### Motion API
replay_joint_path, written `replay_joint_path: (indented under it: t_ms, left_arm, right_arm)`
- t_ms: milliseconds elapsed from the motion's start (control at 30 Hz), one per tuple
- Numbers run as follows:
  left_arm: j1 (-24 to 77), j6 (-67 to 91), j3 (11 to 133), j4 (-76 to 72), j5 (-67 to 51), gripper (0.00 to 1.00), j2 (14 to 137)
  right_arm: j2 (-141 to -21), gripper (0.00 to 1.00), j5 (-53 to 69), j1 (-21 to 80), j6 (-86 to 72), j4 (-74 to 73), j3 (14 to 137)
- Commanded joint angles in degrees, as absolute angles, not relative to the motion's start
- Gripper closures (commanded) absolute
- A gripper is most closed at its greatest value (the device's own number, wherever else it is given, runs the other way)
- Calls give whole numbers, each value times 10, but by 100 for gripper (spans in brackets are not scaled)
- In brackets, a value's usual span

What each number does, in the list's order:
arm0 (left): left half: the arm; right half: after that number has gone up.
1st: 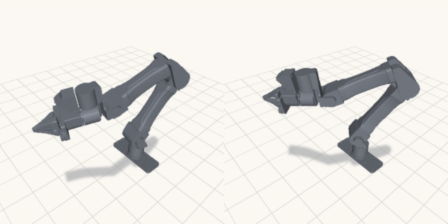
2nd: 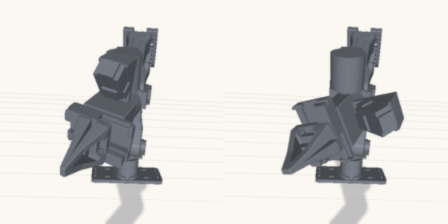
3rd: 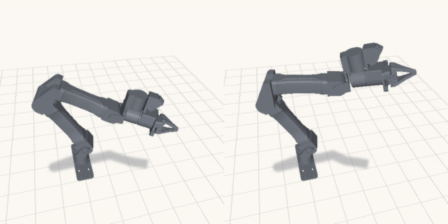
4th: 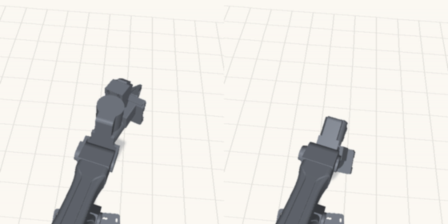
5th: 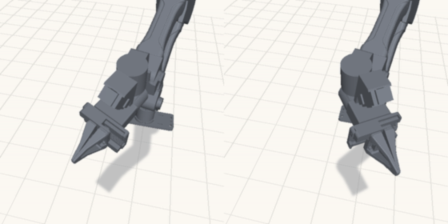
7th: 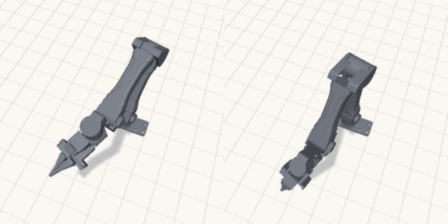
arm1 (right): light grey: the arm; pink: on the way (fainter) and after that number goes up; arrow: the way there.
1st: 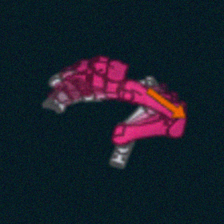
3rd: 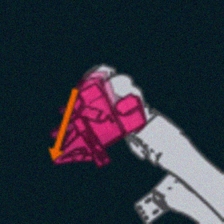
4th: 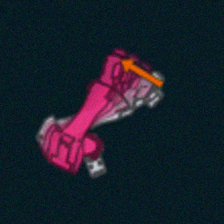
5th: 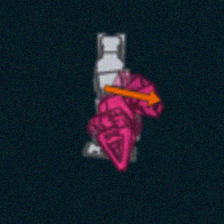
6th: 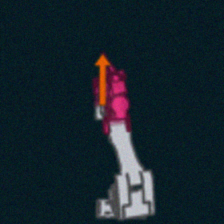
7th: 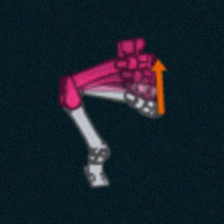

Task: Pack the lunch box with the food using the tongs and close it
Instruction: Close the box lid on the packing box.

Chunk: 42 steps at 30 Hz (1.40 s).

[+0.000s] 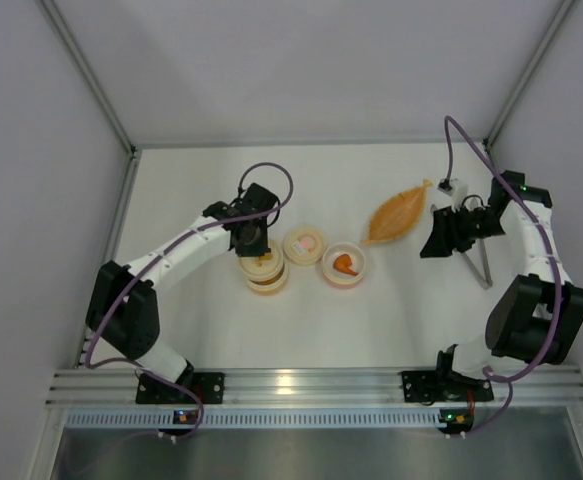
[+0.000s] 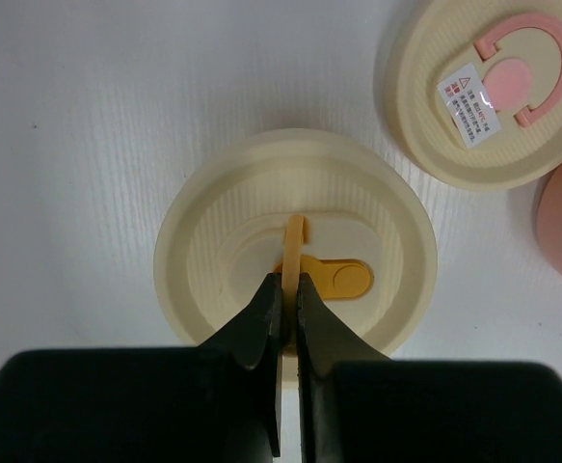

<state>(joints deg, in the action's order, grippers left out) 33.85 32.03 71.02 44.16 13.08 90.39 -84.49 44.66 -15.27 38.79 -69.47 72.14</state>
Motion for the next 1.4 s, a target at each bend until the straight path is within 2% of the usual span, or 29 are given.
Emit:
replay_joint_path:
  t_ms: [0,700,1367]
  left_arm:
    - [339,353,731,439,128,100,918]
    - [351,381,733,450,118,100,925]
    - [363,377,715,452,156,100,918]
  right_arm:
    - [-823,45,461,-156,389,-677,715]
    - [-832,45,458,-156,393,-681,713]
    - [-836,44,461,-156,395,-685,719]
